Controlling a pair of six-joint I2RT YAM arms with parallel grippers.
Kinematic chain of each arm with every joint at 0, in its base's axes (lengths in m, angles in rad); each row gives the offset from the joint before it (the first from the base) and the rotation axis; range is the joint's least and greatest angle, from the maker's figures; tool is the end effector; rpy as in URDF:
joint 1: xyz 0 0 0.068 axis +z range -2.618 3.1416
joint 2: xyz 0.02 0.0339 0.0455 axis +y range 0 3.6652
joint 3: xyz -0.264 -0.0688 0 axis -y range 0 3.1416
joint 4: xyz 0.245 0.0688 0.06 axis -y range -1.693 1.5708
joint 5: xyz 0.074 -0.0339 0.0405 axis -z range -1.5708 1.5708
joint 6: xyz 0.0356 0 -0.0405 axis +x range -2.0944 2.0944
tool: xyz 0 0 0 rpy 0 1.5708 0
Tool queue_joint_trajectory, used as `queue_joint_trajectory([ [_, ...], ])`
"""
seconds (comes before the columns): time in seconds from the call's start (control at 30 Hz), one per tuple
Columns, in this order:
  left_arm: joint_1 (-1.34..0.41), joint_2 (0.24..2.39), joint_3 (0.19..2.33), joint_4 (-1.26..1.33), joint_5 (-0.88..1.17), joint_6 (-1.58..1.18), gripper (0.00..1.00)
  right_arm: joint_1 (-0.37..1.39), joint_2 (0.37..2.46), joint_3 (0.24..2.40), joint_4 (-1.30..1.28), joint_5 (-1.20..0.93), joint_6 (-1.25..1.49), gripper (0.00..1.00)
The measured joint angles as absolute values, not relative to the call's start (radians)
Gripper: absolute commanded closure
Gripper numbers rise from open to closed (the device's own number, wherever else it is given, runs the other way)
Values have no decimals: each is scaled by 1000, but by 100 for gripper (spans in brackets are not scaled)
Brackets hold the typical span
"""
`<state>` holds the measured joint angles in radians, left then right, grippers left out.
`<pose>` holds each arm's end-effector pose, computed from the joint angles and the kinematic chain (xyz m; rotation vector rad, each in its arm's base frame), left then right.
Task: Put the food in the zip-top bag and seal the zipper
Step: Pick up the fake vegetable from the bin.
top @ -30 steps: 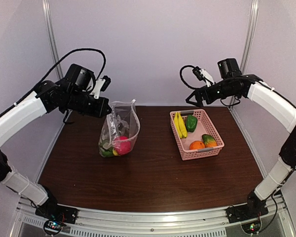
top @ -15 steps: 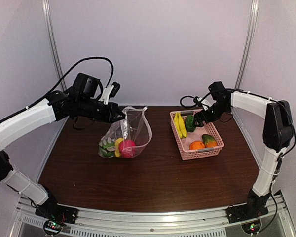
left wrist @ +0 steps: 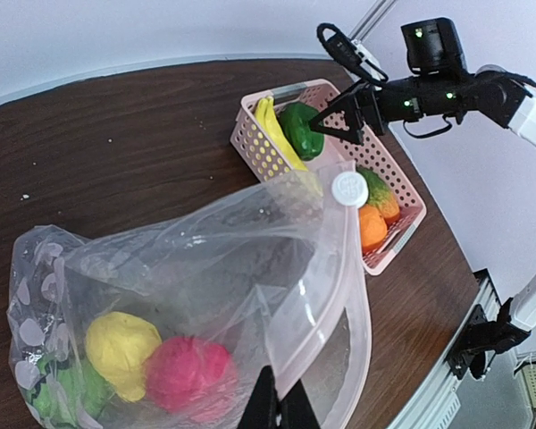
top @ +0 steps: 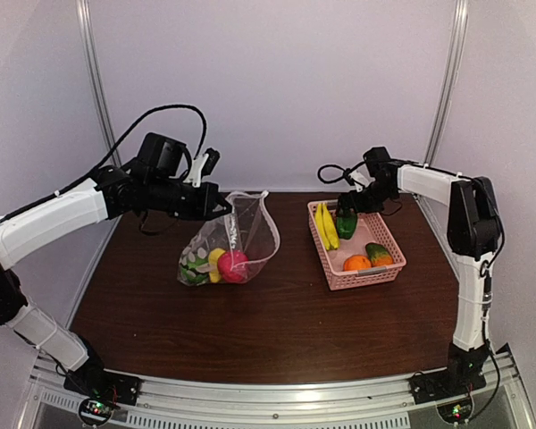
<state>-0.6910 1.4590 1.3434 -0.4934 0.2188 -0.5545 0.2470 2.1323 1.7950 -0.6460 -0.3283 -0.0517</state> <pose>0.2494 -0.2163 0.3450 0.2908 2.3052 -0.9129 0.4542 0.1264 0.2229 -0.5050 2.4987 0.4948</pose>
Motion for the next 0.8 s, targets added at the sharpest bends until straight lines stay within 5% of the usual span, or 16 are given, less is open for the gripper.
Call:
queue_joint_trajectory([
  [0.33, -691, 1459, 1345, -496, 202, -562, 100, 247, 2248, 1869, -635, -316, 55, 5],
  [0.8, -693, 1460, 1349, -498, 206, -590, 100, 249, 2252, 1829, -601, -275, 126, 31],
])
